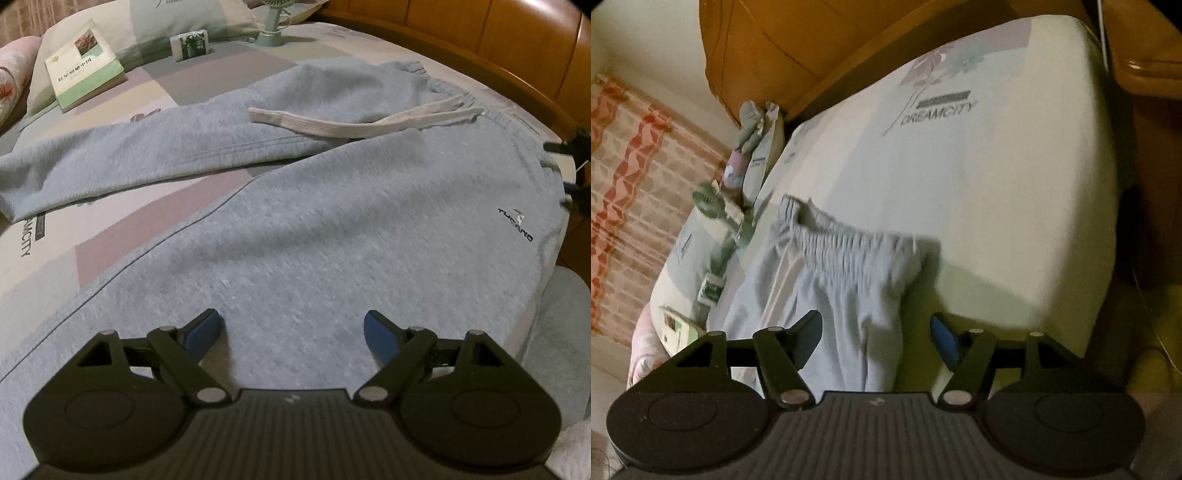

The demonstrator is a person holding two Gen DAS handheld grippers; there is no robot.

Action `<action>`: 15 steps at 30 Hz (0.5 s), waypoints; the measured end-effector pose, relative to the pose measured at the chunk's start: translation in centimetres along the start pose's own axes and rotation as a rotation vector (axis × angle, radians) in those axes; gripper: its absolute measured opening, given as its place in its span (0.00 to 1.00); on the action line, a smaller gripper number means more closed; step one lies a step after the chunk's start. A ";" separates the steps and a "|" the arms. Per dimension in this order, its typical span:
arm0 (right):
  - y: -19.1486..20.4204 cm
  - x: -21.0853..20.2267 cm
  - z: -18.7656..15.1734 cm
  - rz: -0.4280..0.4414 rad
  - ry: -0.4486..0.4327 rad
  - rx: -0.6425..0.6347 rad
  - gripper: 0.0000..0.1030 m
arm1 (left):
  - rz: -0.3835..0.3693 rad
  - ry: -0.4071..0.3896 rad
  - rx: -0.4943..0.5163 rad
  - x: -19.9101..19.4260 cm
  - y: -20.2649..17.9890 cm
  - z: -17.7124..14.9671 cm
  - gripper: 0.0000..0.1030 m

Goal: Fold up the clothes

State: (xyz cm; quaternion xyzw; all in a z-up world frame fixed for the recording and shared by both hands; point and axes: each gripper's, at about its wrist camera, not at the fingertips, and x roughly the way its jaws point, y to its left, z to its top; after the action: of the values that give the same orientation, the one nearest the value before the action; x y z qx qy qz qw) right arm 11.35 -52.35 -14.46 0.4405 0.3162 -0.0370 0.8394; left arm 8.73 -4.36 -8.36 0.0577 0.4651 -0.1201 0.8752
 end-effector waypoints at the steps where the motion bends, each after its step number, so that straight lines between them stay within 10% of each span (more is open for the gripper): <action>1: 0.2 0.3 0.3 -0.014 -0.008 -0.021 0.60 | 0.001 0.001 0.001 0.0 0.0 0.0 0.83; 4: 0.9 0.8 0.6 -0.113 -0.022 -0.101 0.23 | -0.004 0.013 0.014 -0.1 0.0 -0.2 0.83; 15: 5.6 -3.7 -1.1 -0.284 -0.065 -0.342 0.53 | -0.016 0.041 0.057 -2.3 1.1 -1.3 0.87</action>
State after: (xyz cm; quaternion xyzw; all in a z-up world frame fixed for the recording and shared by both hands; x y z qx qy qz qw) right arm 9.78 -48.85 -8.82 0.2414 0.3496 -0.1149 0.8979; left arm 6.72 -2.66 -7.23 0.0813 0.4799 -0.1387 0.8624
